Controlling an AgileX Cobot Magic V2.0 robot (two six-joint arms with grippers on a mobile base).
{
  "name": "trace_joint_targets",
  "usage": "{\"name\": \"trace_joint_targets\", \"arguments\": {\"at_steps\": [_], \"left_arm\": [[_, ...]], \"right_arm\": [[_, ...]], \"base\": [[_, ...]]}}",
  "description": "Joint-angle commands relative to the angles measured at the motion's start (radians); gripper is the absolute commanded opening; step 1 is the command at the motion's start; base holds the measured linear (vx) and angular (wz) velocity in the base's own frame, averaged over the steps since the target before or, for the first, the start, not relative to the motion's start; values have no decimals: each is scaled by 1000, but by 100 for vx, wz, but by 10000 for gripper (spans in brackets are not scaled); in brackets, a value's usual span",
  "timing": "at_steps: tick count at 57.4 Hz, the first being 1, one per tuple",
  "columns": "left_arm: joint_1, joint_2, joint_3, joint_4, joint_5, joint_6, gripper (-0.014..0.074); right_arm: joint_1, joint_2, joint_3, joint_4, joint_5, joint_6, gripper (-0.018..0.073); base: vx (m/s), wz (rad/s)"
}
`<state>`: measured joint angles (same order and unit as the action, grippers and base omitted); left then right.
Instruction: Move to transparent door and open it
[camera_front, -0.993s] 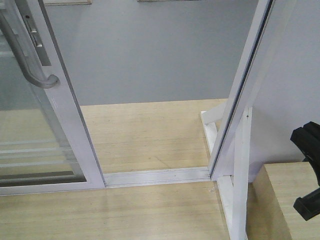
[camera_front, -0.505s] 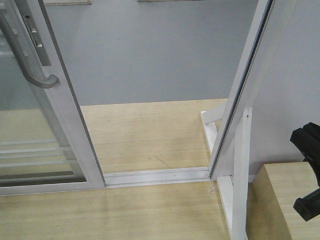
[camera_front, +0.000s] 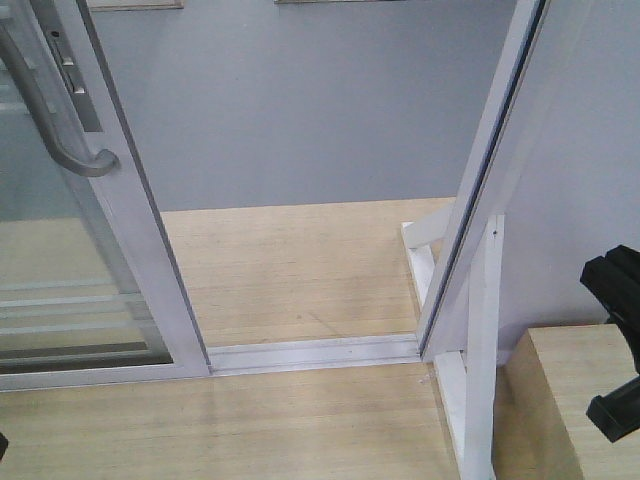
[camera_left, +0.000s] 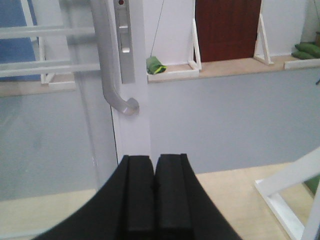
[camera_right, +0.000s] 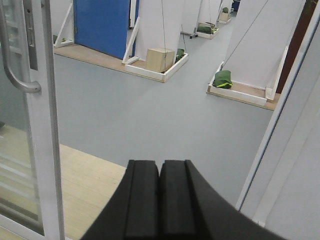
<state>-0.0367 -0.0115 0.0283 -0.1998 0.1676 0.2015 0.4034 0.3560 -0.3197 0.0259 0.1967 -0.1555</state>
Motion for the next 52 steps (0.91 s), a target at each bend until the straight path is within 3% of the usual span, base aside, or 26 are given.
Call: {"name": "trace_joint_targets", "arguments": {"at_steps": [1, 52], "left_arm": [[-5, -14, 30, -3, -120, 2, -3], [-5, -13, 30, -2, -106, -1, -3]], "right_arm": [[-3, 8, -32, 0, -77, -5, 0], [-3, 8, -32, -3, -77, -5, 0]], "base": [[0, 0], [0, 0]]}}
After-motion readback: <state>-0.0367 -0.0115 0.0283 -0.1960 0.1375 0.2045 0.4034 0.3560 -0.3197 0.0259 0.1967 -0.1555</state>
